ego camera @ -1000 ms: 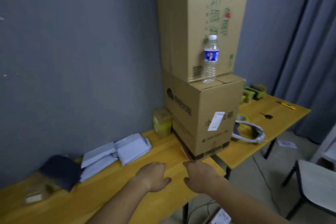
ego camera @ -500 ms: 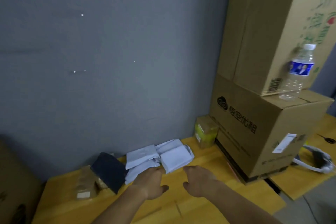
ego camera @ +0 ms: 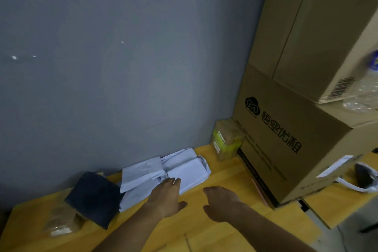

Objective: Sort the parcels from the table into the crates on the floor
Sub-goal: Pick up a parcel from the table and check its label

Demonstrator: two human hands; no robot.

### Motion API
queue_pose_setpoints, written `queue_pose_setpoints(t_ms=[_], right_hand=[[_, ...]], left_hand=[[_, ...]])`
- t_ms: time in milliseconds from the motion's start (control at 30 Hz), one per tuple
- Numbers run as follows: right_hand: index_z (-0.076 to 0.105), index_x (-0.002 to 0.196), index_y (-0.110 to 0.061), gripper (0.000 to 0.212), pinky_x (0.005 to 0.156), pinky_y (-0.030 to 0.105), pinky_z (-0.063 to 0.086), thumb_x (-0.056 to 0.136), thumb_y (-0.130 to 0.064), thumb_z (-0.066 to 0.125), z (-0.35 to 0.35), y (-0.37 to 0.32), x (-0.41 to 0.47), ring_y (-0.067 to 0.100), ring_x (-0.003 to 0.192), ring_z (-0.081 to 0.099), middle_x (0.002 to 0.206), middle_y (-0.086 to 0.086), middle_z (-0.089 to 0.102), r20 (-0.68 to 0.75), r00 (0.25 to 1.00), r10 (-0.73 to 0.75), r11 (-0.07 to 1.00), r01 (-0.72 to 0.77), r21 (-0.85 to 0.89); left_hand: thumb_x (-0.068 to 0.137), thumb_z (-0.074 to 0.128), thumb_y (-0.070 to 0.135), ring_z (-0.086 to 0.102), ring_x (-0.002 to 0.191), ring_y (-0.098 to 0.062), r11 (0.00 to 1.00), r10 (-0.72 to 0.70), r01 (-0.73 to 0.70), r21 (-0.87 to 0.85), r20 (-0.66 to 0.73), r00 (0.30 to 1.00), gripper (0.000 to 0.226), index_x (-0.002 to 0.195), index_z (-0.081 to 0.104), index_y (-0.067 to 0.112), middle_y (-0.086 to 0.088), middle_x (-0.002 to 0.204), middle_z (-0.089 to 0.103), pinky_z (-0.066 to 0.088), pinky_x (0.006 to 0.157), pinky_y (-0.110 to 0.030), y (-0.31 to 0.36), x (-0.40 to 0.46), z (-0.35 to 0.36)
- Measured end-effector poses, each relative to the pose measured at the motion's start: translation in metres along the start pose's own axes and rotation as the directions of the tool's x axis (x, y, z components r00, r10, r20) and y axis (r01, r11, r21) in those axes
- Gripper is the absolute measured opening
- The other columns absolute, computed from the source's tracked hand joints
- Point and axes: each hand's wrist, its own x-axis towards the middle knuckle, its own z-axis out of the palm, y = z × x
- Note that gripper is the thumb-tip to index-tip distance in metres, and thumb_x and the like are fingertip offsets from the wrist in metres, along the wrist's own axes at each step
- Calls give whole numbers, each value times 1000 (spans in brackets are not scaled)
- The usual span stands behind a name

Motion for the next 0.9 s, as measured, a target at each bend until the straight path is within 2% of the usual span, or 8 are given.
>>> queue_pose_setpoints(t_ms=[200,433,533,633,700,800,900], right_hand=[[41,148,-20,53,113,40,41,99,-38,48,2,57,89,25,140,42,150,4,45,107,994,-15,996,5,92],[40,147,-18,50,110,42,43,101,-35,48,4,100,169,26,139,40,149,4,45,183,983,-30,994,10,108],[39,146,-16,50,108,41,43,101,-35,48,7,110,187,26,137,41,147,4,46,181,982,-46,994,28,102],[38,147,-15,51,109,42,42,101,-36,48,10,118,198,26,137,40,148,4,45,196,979,-52,993,30,113],[38,148,-15,52,109,41,42,102,-36,48,10,121,201,27,137,40,148,5,45,212,976,-45,992,19,124],[39,147,-14,53,109,42,43,101,-38,49,8,122,200,27,136,41,148,6,46,212,976,-38,989,7,147],[39,148,-14,54,109,42,43,100,-39,50,5,123,193,27,136,43,148,6,46,190,982,-15,989,-13,147]], left_hand=[[88,60,62,25,149,-29,990,-82,76,117,48,995,95,157,17,12,-11,159,28,30,117,-41,4,104,35],[80,68,65,10,153,-35,960,-197,183,212,47,979,115,159,3,14,-21,165,9,19,123,-42,2,202,81],[74,74,65,16,151,-37,946,-227,204,253,63,972,122,159,4,12,-22,163,15,19,122,-43,-2,220,95],[77,74,52,30,146,-34,944,-215,200,263,27,976,112,158,9,10,-19,159,27,25,120,-40,-7,226,104],[78,72,47,32,145,-32,950,-210,199,241,21,978,109,158,8,9,-18,158,28,30,118,-38,-8,227,106],[76,71,50,34,144,-30,954,-227,214,209,44,973,112,157,6,9,-17,157,28,32,117,-35,-8,228,103],[68,68,57,46,134,-27,958,-260,253,138,31,965,117,157,8,12,-13,149,38,41,108,-32,-6,224,95]])
